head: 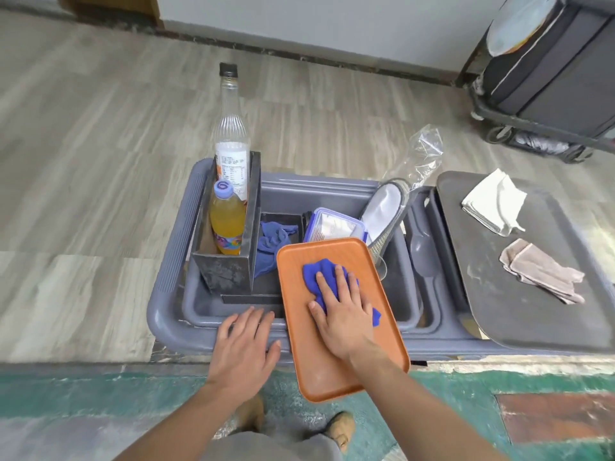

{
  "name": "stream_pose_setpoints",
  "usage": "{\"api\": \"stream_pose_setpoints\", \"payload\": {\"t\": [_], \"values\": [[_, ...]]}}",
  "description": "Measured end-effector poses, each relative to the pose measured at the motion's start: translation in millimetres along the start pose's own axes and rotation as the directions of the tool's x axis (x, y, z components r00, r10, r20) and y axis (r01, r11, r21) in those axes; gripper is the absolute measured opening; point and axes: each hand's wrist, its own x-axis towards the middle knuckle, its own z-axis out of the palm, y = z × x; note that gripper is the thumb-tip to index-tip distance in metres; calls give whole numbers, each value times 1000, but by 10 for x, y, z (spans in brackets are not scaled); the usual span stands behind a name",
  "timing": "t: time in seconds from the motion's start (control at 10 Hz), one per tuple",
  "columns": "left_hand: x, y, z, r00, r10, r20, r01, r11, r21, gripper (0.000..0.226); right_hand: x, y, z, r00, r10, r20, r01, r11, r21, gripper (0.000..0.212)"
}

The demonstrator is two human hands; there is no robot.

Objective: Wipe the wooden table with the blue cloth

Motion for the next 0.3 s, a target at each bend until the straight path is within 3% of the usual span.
{"api": "stream_pose_setpoints", "payload": {"t": [0.2, 0.3], "values": [[-60, 21, 49, 1000, -30, -6, 30, 998, -46, 52, -74, 47, -152, 999, -34, 34, 32, 998, 58, 62], [-64, 62, 195, 996, -38, -75, 27, 989, -146, 51, -189, 108, -384, 999, -31, 26, 25, 980, 198, 61]]}}
